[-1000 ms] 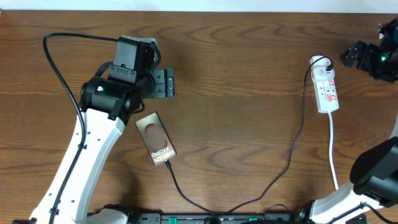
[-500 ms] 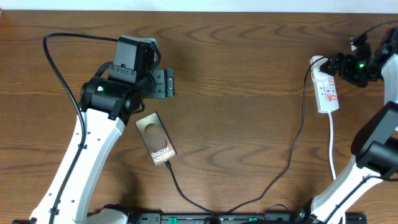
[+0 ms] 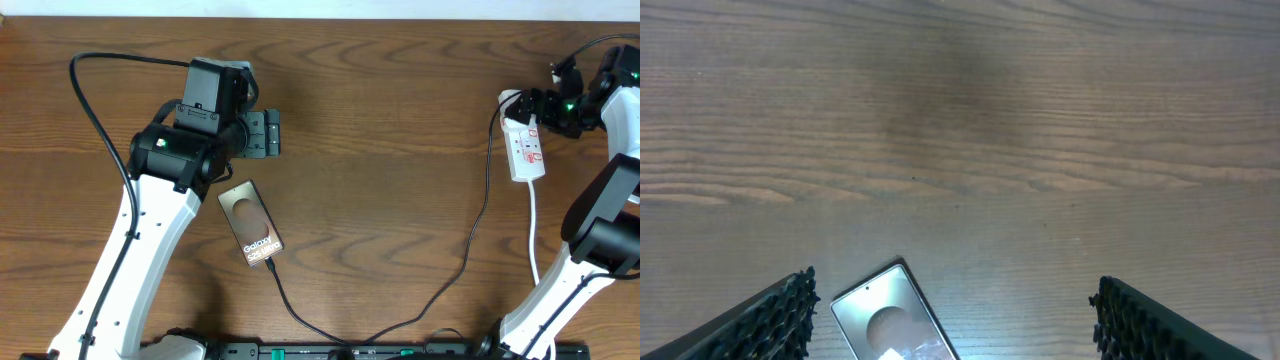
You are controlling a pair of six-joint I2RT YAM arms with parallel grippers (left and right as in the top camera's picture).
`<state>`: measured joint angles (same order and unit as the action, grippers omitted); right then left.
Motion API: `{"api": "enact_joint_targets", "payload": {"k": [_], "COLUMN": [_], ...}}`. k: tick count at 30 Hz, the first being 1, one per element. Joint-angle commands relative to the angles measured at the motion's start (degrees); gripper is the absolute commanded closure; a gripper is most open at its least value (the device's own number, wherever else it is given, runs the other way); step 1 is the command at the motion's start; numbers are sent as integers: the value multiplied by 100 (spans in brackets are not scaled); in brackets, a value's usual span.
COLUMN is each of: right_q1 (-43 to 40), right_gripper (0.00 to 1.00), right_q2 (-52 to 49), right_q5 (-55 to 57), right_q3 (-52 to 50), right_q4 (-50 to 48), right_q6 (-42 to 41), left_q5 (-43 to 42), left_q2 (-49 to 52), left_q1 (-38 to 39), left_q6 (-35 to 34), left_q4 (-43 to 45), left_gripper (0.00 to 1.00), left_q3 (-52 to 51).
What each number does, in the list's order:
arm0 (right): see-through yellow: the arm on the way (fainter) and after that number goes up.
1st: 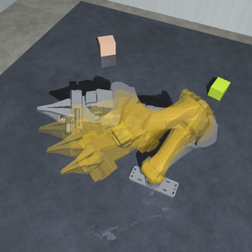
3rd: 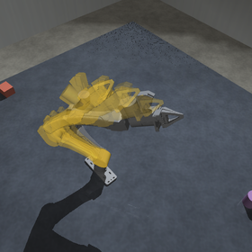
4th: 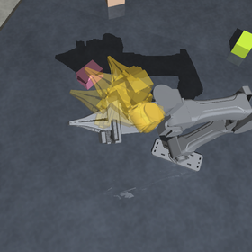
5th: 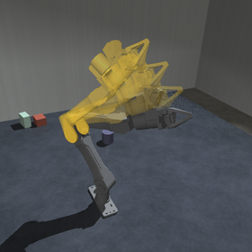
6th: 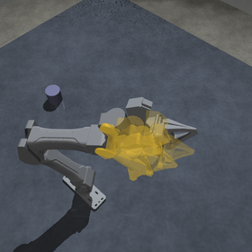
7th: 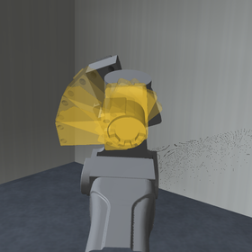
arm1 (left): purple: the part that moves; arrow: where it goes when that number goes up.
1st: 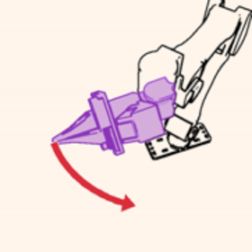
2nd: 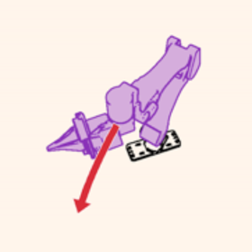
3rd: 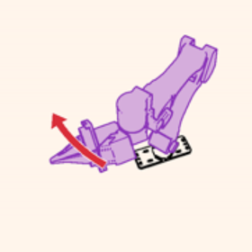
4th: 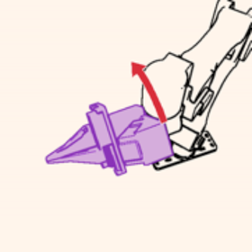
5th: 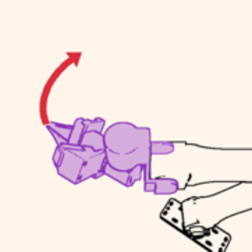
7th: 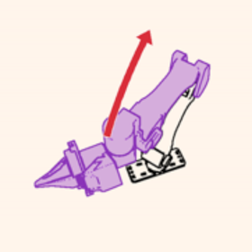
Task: Plug charger to phone and switch on socket
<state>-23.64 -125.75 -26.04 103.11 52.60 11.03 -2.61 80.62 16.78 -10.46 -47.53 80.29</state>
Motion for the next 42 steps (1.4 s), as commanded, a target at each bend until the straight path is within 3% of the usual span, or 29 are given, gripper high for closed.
{"api": "enact_joint_targets", "payload": {"k": [1,14,28,36,42], "right_q1": [46,168,420,348,348], "right_gripper": [6,4,21,20,18], "right_q2": [-28,-363,-614,-603,-603], "right_q5": [17,-4,0,664,664], "right_q3": [22,20,92,901,960], "right_q4": [-37,-35,195,820,848], "right_q6": [83,-203,-354,-345,-321], "left_q5": [96,96,96,96,96], "left_q2": [-20,-20,-20,-20,-20], "left_q1": [2,2,2,2,2], "left_q6": [35,35,35,35,35], "left_q4": [4,4,4,4,4], "left_gripper": [13,13,13,13,13], "left_q3": [94,94,94,94,94]}}
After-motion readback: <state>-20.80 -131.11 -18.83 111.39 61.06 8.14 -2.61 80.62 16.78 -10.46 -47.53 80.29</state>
